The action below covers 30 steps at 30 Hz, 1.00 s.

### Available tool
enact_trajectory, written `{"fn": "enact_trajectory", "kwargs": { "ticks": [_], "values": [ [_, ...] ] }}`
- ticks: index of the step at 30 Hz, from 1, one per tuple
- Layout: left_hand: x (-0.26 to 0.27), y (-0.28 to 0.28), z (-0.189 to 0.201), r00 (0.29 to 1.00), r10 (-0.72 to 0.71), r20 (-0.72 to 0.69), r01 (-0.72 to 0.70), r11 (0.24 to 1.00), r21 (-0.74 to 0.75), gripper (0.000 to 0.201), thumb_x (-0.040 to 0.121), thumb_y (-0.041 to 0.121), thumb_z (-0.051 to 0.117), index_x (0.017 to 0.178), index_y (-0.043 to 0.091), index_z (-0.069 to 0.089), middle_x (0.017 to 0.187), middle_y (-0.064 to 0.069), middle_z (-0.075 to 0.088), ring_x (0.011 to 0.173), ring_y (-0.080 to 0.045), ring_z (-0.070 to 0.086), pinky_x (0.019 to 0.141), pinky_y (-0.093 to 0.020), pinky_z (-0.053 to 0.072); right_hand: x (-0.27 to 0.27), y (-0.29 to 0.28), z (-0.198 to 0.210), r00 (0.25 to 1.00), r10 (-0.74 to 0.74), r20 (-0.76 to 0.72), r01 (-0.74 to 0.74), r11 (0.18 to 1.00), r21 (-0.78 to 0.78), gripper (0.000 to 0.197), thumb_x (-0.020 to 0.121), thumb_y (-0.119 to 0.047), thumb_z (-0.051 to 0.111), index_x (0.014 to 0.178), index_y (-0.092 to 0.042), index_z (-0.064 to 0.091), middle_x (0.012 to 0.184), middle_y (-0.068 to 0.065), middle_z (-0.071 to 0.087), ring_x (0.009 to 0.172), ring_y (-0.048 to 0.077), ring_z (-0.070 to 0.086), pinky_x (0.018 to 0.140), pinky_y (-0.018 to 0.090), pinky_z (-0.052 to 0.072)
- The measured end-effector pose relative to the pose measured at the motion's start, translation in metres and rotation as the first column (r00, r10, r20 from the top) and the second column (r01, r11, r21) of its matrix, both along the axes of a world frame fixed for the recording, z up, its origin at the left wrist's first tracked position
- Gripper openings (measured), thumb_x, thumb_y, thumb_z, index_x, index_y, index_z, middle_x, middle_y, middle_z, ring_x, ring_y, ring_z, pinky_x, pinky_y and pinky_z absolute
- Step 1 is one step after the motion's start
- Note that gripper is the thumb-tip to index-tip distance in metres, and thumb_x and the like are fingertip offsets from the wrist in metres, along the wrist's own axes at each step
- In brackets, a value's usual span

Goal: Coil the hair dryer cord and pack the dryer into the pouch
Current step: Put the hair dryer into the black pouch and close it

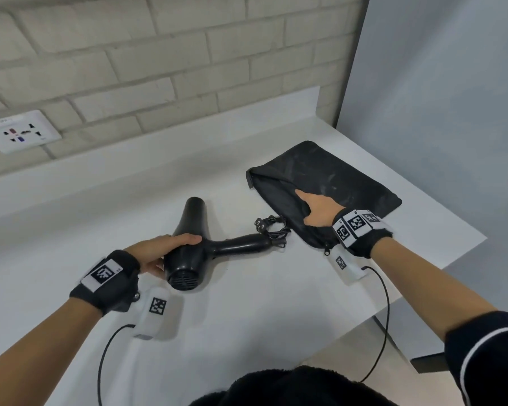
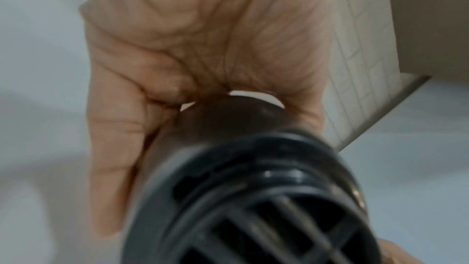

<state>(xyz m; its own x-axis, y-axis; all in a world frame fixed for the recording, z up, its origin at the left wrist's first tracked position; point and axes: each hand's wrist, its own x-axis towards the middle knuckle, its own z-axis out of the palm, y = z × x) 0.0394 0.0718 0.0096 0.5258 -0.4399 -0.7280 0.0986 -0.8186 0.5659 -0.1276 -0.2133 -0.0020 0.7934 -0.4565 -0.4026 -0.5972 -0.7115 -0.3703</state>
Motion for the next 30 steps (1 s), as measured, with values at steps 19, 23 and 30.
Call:
{"fn": "enact_trajectory", "kwargs": {
  "ticks": [19,23,30],
  "values": [
    [-0.045,-0.026,-0.015,0.919,0.380,-0.103,-0.391,0.847,-0.361,0.059,0.076,0.049,0.064,0.115,0.006,0.055,0.095,-0.010,0.066,0.082,-0.022,0.063,0.061,-0.029,0.050,0.014,-0.007,-0.010,0.940,-0.267,0.212,0.203,0.938,0.282,0.058,0.089,-0.007,0.050,0.143,-0.011,0.031,0.129,0.019,0.051,0.087,0.028,0.063,0.077,0.039,0.057],
    [-0.043,-0.021,-0.019,0.917,0.399,-0.019,-0.373,0.837,-0.401,0.062,0.074,0.046,0.068,0.119,0.007,0.051,0.103,-0.012,0.068,0.085,-0.022,0.066,0.058,-0.028,0.051,0.019,-0.002,-0.006,0.815,-0.550,0.181,0.399,0.760,0.514,0.046,0.097,-0.034,0.036,0.117,0.002,0.056,0.106,0.021,0.057,0.065,0.024,0.059,0.067,0.038,0.055],
    [-0.049,-0.021,-0.023,0.933,0.359,0.021,-0.321,0.859,-0.397,0.070,0.071,0.045,0.073,0.124,0.011,0.042,0.111,-0.009,0.064,0.092,-0.022,0.065,0.060,-0.030,0.051,0.022,0.000,-0.004,0.824,-0.565,0.041,0.406,0.639,0.653,0.031,0.090,-0.032,0.056,0.104,-0.004,0.055,0.087,0.009,0.056,0.070,0.019,0.058,0.065,0.031,0.055]
  ]
}}
